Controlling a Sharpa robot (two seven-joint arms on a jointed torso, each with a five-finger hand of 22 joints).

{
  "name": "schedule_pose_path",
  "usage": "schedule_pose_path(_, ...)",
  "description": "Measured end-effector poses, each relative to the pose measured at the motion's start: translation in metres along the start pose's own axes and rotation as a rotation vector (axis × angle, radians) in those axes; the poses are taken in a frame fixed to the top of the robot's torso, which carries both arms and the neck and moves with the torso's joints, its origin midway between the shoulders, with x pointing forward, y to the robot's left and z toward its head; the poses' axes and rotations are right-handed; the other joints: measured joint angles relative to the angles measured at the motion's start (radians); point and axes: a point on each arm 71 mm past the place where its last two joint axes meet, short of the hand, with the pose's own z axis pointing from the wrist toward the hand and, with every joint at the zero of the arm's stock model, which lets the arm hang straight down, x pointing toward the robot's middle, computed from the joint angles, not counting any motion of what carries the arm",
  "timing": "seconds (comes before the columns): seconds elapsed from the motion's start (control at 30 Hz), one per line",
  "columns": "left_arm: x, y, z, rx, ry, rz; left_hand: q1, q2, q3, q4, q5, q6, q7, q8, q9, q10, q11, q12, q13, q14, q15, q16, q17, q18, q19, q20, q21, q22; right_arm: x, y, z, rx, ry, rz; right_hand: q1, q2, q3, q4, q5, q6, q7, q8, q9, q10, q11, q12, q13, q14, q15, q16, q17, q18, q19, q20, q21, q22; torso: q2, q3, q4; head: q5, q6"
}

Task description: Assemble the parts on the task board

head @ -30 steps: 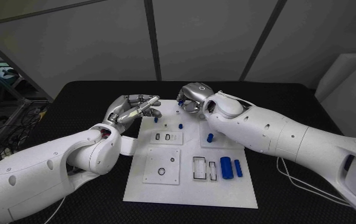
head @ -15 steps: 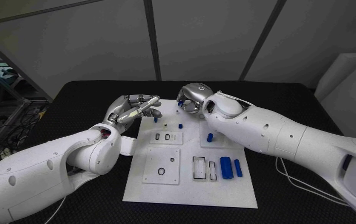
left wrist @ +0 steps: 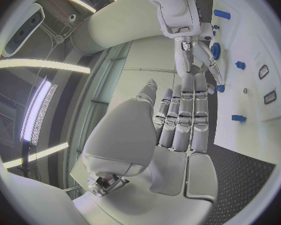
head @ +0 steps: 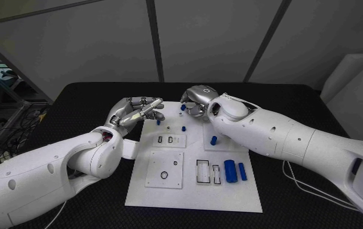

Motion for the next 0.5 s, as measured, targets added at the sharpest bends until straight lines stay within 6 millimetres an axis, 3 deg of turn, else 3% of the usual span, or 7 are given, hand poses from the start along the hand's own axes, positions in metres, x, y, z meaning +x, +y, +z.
schedule_pose_path(0.3, -0.004, 0.000, -0.002, -0.002, -0.006, 0.004, 0.000, 0.000, 0.000, 0.000, 0.000, 0.000, 0.000, -0.004, 0.000, 0.000, 0.000, 0.000, 0.000, 0.000, 0.000, 0.000, 0.000, 0.000, -0.004, 0.004, 0.000, 0.000, -0.018, -0.018, -0.033, -0.012, -0.025, 0.011, 0.000, 0.000, -0.013, 0.013, 0.014, 0.013, 0.005, 0.000, 0.006, 0.050, -0.011, 0.035, 0.005, 0.006, -0.006, 0.010, 0.023, 0.000, 0.022, -0.006, 0.008, 0.024, -0.003, 0.0027, -0.0058, 0.005, 0.003)
schedule_pose_path(0.43, -0.006, -0.001, -0.002, -0.003, -0.007, 0.005, 0.000, 0.000, 0.000, 0.000, 0.000, 0.000, 0.000, -0.004, 0.000, 0.000, 0.000, 0.000, 0.000, 0.000, 0.000, 0.000, 0.000, 0.000, -0.004, 0.004, 0.000, 0.000, -0.028, -0.035, -0.053, 0.014, -0.030, 0.034, -0.021, -0.009, -0.030, 0.030, 0.027, 0.018, 0.011, 0.000, 0.006, 0.137, -0.020, 0.077, 0.018, 0.020, -0.016, 0.041, 0.069, 0.000, 0.065, -0.009, 0.047, 0.087, -0.005, 0.0051, -0.0115, 0.005, 0.004)
schedule_pose_path(0.5, -0.007, 0.000, -0.002, -0.003, -0.009, 0.006, 0.000, 0.000, 0.000, 0.000, 0.000, 0.000, 0.000, -0.004, 0.000, 0.000, 0.000, 0.000, 0.000, 0.000, 0.000, 0.000, 0.000, 0.000, -0.004, 0.004, 0.000, 0.000, -0.034, -0.044, -0.063, 0.039, -0.028, 0.061, -0.035, -0.021, -0.042, 0.042, 0.049, 0.018, 0.011, 0.000, 0.006, 0.215, -0.035, 0.117, 0.037, 0.025, -0.022, 0.079, 0.132, 0.000, 0.100, -0.013, 0.080, 0.144, -0.007, 0.0062, -0.0143, 0.004, 0.006)
